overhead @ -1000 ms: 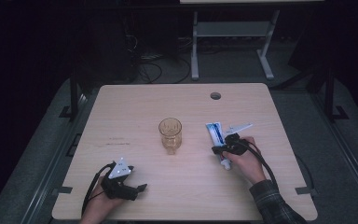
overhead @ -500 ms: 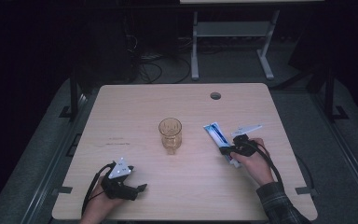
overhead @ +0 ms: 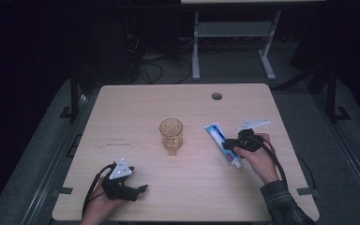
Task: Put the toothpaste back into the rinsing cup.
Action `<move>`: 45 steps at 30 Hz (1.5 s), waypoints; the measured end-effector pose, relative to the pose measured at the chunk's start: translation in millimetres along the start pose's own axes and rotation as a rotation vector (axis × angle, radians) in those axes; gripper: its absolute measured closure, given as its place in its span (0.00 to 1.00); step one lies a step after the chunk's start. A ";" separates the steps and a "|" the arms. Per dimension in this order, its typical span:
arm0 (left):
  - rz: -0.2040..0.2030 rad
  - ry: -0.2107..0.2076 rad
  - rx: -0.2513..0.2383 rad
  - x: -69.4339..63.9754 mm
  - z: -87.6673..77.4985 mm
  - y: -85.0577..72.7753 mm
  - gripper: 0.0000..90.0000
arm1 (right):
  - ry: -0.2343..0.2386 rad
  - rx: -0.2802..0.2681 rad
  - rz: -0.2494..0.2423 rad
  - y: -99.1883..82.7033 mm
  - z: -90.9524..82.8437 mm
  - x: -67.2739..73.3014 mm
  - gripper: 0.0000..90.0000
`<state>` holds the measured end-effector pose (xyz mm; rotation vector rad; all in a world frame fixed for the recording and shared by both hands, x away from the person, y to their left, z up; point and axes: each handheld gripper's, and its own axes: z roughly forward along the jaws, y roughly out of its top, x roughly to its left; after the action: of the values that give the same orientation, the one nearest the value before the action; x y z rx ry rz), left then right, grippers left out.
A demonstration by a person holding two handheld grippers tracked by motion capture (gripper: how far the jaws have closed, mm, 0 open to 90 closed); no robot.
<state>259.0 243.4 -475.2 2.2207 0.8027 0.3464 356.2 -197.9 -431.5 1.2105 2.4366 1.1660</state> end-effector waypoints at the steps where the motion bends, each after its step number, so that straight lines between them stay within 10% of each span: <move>1: 0.001 0.000 0.000 0.0 0.0 0.0 0.15 | -0.008 0.002 0.003 1.0 0.1 -0.4 0.77; 15: 0.003 -0.002 0.000 0.2 0.1 0.1 0.15 | -0.074 0.024 0.037 16.9 16.0 -10.7 0.47; 45: 0.005 -0.004 0.000 0.2 0.0 0.1 0.15 | -0.135 0.114 0.066 34.5 60.0 -20.4 0.42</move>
<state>259.2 243.4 -475.1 2.2232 0.7953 0.3439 418.2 -166.4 -450.8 1.3647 2.4071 0.9395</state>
